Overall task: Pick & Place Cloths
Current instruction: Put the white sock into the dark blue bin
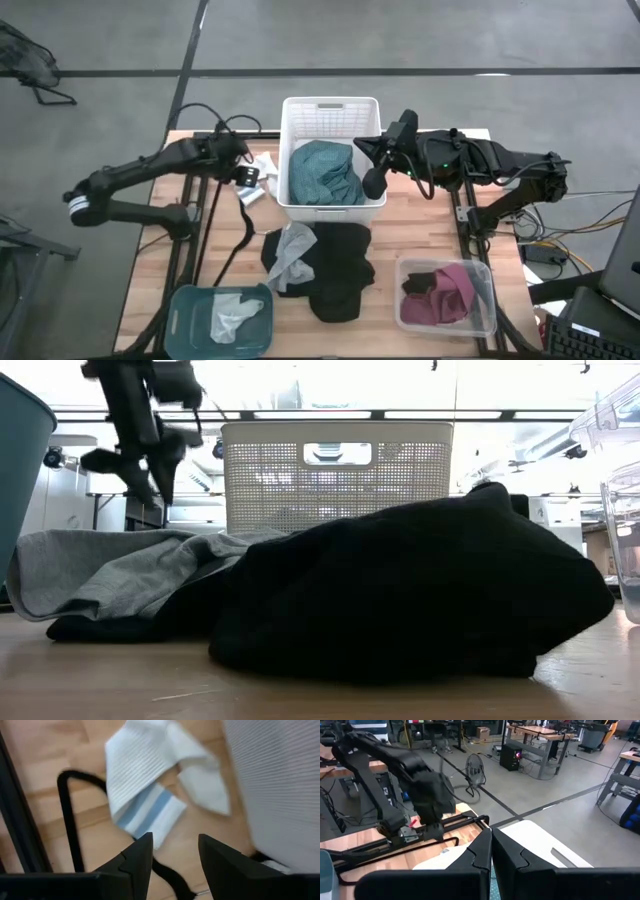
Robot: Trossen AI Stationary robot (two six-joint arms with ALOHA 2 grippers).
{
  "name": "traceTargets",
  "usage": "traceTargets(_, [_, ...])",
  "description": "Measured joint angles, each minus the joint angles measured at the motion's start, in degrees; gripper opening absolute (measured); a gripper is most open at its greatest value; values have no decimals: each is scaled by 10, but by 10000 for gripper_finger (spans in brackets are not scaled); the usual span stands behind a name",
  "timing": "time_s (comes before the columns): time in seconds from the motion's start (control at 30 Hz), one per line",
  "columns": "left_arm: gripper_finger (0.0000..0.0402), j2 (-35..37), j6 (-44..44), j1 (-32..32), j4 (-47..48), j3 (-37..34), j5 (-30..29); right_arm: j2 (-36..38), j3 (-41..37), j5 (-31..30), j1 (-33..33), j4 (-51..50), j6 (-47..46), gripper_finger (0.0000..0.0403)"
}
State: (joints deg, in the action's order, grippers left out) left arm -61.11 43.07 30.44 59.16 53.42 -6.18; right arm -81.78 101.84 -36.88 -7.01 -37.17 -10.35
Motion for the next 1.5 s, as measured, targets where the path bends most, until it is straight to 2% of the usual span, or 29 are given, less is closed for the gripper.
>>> traceTargets(0.3, [163, -85, -29, 27, -83, -75, 10, 0, 0, 0, 0, -1, -2, 8])
traceTargets(0.53, [163, -140, -74, 30, -112, -80, -98, 0, 0, 0, 0, -1, -2, 8])
traceTargets(0.83, [163, -210, -121, 57, -167, -80, -62, 0, 0, 0, 0, -1, -2, 8])
traceTargets(1.07, [163, -252, -151, 73, -176, -80, -102, 0, 0, 0, 0, -2, -2, 8])
traceTargets(1.2, [159, -270, -204, 76, -199, -79, -66, 0, 0, 10, 0, -2, -2, 8])
traceTargets(1.33, [124, -274, -227, 76, -208, -78, -55, 0, 0, 12, 0, -3, -2, 8])
traceTargets(1.5, [23, -256, -259, 76, -213, -80, -36, 0, 0, 12, 0, -2, -2, 8])
